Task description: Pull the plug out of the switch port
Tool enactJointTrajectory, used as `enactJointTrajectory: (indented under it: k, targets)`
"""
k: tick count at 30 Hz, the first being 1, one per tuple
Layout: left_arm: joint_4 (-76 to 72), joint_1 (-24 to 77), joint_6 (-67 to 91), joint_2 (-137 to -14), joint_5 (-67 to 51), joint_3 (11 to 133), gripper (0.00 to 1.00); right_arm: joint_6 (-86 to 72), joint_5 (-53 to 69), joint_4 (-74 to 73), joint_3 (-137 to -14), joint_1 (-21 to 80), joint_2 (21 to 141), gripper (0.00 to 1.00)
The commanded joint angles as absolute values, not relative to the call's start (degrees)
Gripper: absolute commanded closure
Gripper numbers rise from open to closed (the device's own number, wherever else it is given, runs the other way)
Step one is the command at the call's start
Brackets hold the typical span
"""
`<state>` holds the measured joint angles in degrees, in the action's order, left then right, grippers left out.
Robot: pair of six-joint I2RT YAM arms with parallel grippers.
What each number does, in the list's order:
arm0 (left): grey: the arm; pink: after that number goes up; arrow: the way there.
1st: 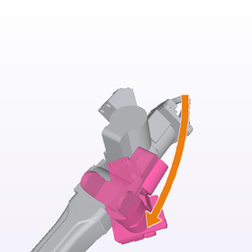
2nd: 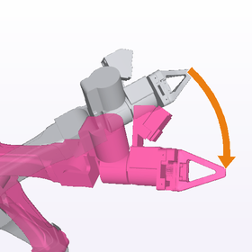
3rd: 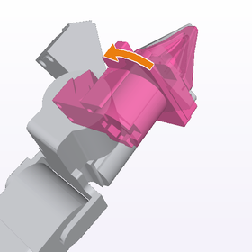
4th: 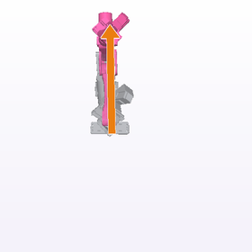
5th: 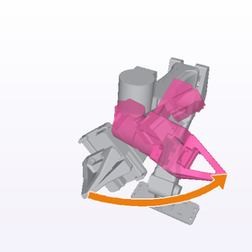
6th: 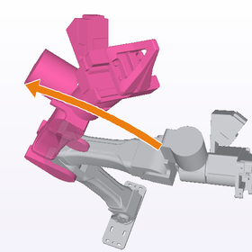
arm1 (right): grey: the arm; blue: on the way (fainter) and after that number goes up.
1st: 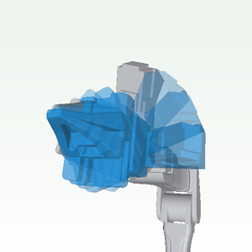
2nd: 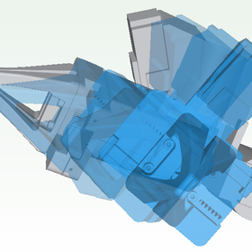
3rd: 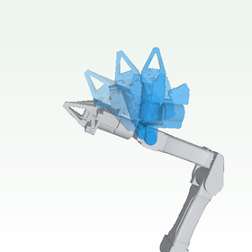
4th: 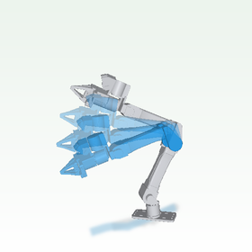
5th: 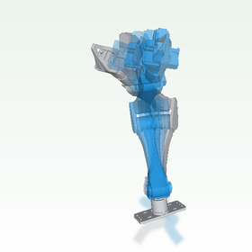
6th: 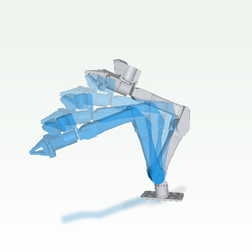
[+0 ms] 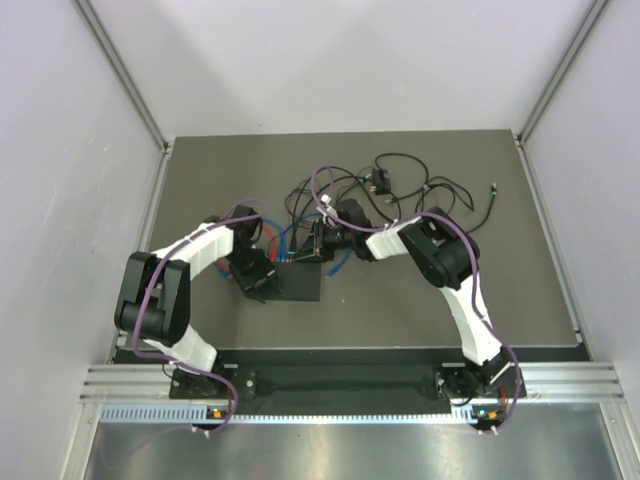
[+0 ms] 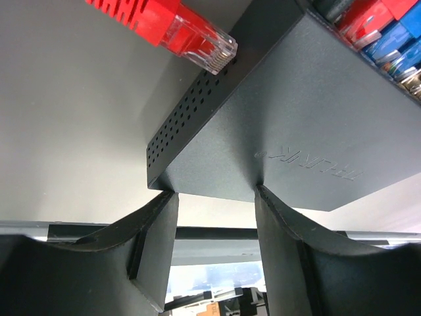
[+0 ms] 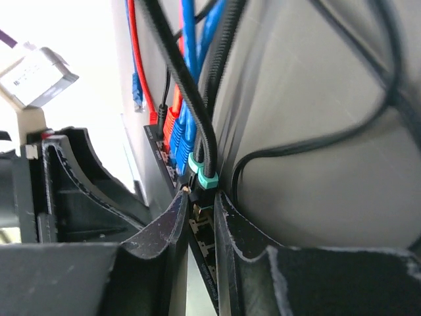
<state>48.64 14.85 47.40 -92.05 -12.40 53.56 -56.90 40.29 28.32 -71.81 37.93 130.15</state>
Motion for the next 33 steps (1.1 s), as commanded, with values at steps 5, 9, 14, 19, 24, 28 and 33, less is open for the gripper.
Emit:
enactJointTrajectory:
  k: [5,9,14,19,24,28,33]
  targets:
    - [48.0,15.5,45.7,-96.4,-3.6,49.3,0.45,-35.0,19.4,22.8,-79.5,33.3,128.6,1.0]
    - [47.3,15.5,45.9,-96.7,-4.0,48.7,0.45,-28.6,17.5,18.9,-83.0,33.0,128.1,1.0]
    - [47.3,15.5,45.8,-97.1,-3.8,49.5,0.45,-37.7,26.4,20.5,-82.3,32.0,128.5,1.0]
    - [46.9,15.5,46.0,-97.3,-4.1,49.4,0.45,-60.4,30.7,34.8,-74.6,31.9,128.3,1.0]
    - [48.7,15.4,44.7,-94.3,-2.1,50.4,0.45,-70.3,32.1,39.2,-67.9,34.3,125.9,1.0]
    - [50.4,15.3,43.9,-90.8,-2.6,51.1,0.44,-74.7,32.9,44.5,-66.0,36.4,126.4,1.0]
    - [52.6,15.2,42.1,-81.7,-3.2,52.7,0.43,-62.9,30.3,31.9,-70.6,40.1,124.7,1.0]
